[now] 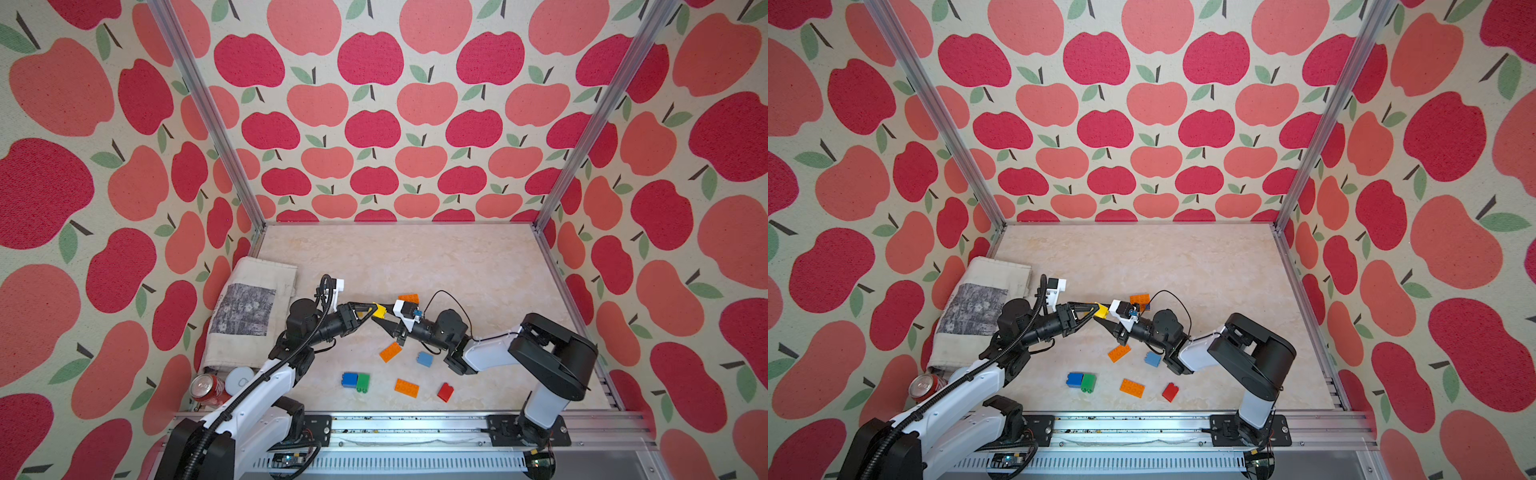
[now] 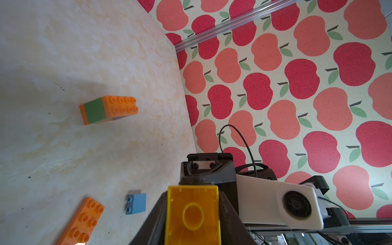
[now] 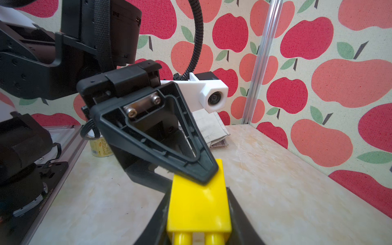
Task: Assemble the letter p with lego
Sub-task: Pick up the lego brick from the center of the board, then move the lego brick at the center of the board.
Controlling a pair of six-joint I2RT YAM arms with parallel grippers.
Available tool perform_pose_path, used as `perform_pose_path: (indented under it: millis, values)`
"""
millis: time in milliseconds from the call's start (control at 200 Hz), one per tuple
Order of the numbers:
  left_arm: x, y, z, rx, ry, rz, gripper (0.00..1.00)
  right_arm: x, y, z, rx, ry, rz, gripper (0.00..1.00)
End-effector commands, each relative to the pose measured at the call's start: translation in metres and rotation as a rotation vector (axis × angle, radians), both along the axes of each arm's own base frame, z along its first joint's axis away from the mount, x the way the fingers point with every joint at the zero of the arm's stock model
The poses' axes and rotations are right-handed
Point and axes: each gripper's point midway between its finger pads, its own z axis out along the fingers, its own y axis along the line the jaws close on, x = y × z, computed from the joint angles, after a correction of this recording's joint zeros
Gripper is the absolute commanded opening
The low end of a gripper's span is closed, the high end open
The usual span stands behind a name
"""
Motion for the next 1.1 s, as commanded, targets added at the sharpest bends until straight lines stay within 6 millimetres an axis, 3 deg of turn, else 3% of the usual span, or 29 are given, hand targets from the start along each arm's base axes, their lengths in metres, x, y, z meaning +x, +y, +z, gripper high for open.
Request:
perform_pose_path:
  millis: [0,185,300,410,660,855,1096]
  values:
    - [0.007,0.009,0.012,0.062,-0.056,0.035,0.5,0.011,-0.002,0.005,-0.019,0.049,-0.046,0.15]
    - [0.027,0.07,-0.024,0.442,0.057,0.273,0.75,0.033,-0.011,-0.018,-0.228,0.146,-0.193,0.02]
    - [0.043,0.096,-0.053,0.592,0.174,0.335,0.78,0.045,-0.023,-0.036,-0.423,0.214,-0.285,0.0]
    - [0.058,0.106,-0.086,0.701,0.296,0.344,0.77,0.051,-0.035,-0.045,-0.577,0.258,-0.344,0.0]
    - [0.095,0.095,-0.124,0.738,0.4,0.302,0.76,0.05,-0.057,-0.06,-0.819,0.34,-0.402,0.0]
    - [0.117,0.076,-0.137,0.749,0.392,0.261,0.76,0.046,-0.066,-0.072,-0.947,0.395,-0.41,0.0]
    - [0.12,0.055,-0.158,0.79,0.449,0.207,0.64,0.046,-0.075,-0.072,-1.001,0.403,-0.437,0.0]
